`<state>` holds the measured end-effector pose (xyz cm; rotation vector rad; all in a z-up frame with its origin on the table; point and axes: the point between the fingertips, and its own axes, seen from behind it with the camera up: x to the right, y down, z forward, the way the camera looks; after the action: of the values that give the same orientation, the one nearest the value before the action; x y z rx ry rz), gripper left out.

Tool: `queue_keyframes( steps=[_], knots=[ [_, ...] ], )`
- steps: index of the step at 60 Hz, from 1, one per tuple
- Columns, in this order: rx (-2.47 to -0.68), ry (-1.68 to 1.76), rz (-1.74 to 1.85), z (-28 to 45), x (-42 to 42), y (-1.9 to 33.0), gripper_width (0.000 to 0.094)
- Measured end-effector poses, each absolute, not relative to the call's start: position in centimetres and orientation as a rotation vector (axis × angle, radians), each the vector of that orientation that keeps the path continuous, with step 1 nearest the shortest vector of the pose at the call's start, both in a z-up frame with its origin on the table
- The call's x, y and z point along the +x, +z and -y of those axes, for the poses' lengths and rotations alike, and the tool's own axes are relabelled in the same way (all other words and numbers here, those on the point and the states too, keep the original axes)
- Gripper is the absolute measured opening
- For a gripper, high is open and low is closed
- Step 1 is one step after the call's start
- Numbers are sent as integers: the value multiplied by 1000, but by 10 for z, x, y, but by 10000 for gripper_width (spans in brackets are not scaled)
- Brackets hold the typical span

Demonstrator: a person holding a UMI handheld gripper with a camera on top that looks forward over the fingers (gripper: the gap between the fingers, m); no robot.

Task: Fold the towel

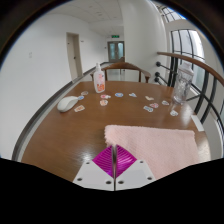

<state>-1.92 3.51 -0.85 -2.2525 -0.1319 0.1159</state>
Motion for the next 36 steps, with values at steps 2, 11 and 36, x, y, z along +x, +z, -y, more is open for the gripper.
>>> queue_keyframes(
  steps=[2,11,36],
  knots=[
    [-2241,111,131,-36,-18,-3,2],
    [-2092,105,71,-44,13,65,3],
    [-2194,-179,-186,-21,231,19,28]
  ],
)
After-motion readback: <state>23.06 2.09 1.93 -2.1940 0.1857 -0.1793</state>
